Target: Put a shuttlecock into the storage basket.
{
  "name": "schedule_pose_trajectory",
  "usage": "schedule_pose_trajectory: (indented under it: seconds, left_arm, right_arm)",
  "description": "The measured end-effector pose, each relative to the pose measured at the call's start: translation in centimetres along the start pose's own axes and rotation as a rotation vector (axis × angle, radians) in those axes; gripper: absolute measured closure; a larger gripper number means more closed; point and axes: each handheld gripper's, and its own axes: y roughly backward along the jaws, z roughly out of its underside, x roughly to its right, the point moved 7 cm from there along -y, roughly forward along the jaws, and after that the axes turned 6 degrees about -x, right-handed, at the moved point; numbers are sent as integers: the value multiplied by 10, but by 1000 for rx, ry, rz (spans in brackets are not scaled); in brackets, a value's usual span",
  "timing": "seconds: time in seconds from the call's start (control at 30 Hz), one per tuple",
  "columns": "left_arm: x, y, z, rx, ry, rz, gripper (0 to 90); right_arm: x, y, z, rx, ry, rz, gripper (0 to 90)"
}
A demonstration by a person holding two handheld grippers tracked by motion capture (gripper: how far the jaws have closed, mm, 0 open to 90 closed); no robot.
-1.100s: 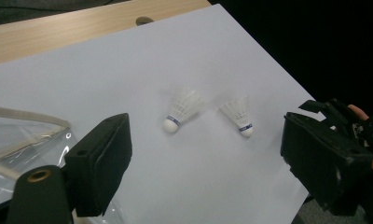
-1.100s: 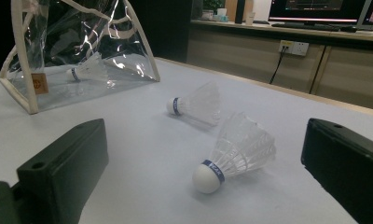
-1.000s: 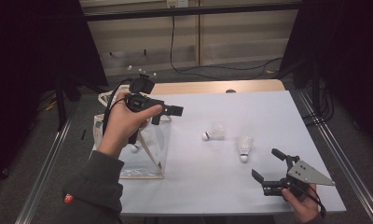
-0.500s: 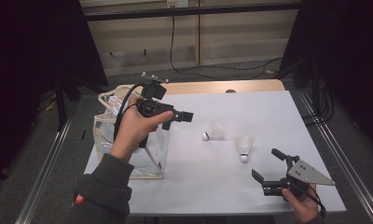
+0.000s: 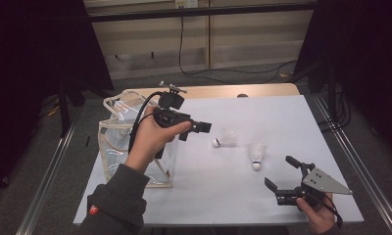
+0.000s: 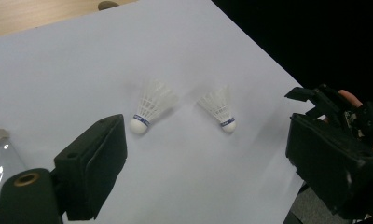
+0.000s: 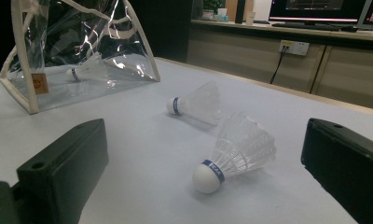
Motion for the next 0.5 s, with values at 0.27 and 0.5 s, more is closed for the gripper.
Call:
schedule_pose_trajectory:
  seconds: [0.27, 0.5]
  left_arm:
    - [2, -10, 3, -9, -1, 4, 120]
    - [2, -22, 7, -15, 4, 11, 113]
  right_arm:
    - [0, 0, 0, 0, 2, -3, 3]
    - [0, 0, 0, 0, 1, -2, 3]
